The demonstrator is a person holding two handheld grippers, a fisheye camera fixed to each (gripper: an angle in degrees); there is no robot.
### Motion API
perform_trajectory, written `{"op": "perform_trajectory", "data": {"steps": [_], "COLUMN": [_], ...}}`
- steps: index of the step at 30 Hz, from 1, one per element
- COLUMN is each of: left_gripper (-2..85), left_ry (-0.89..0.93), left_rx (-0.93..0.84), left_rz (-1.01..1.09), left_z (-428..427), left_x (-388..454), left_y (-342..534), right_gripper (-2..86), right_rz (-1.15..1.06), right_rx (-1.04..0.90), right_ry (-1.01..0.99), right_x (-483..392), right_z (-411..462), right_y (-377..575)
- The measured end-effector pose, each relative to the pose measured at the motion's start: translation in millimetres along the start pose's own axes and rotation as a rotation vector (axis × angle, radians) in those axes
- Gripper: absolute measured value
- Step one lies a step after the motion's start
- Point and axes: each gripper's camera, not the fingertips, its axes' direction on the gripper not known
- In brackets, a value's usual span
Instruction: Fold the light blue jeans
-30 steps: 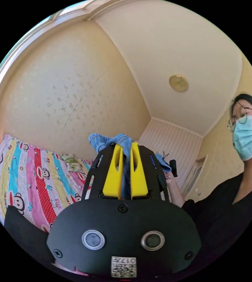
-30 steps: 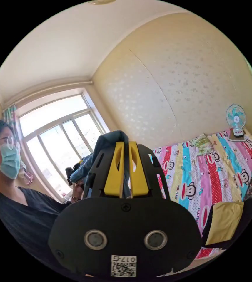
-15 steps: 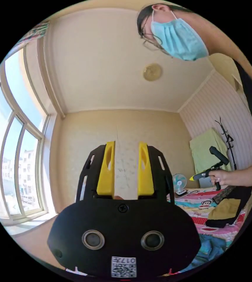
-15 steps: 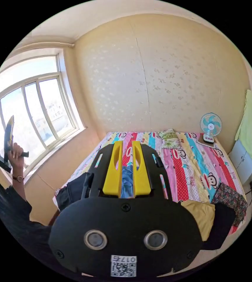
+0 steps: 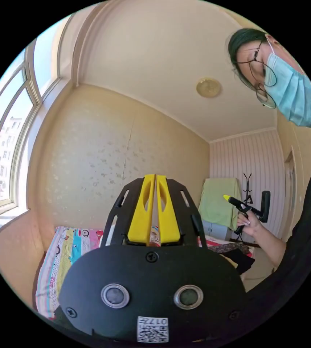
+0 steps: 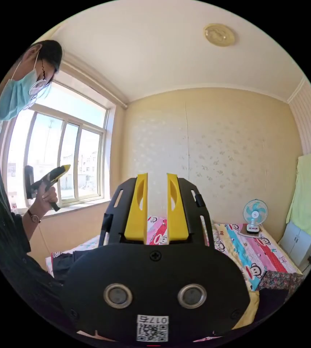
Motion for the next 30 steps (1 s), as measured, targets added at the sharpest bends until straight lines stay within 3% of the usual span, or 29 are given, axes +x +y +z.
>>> {"op": "perform_trajectory", "data": {"steps": [2,6,9,11,13,17,23,27,30], "left_gripper": [-0.6,-0.6,0.5,6.7,10.6,12.0,9.9,1.1,0.0], "left_ry": [0.053,0.141,0.173,0.387,0.393,0.219,0.111,0.101,0.242], "left_rx": [-0.136,-0.305,-0.647,-0.825,-0.922,-1.344,-1.56,-1.616,-1.561], "left_rz": [-0.076,-0.196,-0.283,-0.418,-0.483,-0.258,-0.486,-0.616,-0.856], "left_z": [28,55,85,94,89,84,85,100,88], "left_x": [-10,-24,-30,-32,-24,30,54,67,71], "left_y": [35,120,212,293,341,431,512,506,486], "right_gripper": [7.3,5.3,2.5,1.9,2.0,2.5,2.8,3.1,3.4], "right_rz": [0.034,0.062,0.041,0.082,0.1,0.145,0.131,0.148,0.122], "right_rx": [-0.091,-0.241,-0.516,-0.654,-0.697,-0.634,-0.616,-0.656,-0.704], "right_ry": [-0.057,0.032,0.009,-0.066,-0.171,-0.268,-0.308,-0.336,-0.358], "right_x": [13,31,38,44,48,67,128,195,237], "right_z": [9,37,84,113,137,176,202,207,216], "right_y": [10,51,90,109,119,116,99,98,109]}}
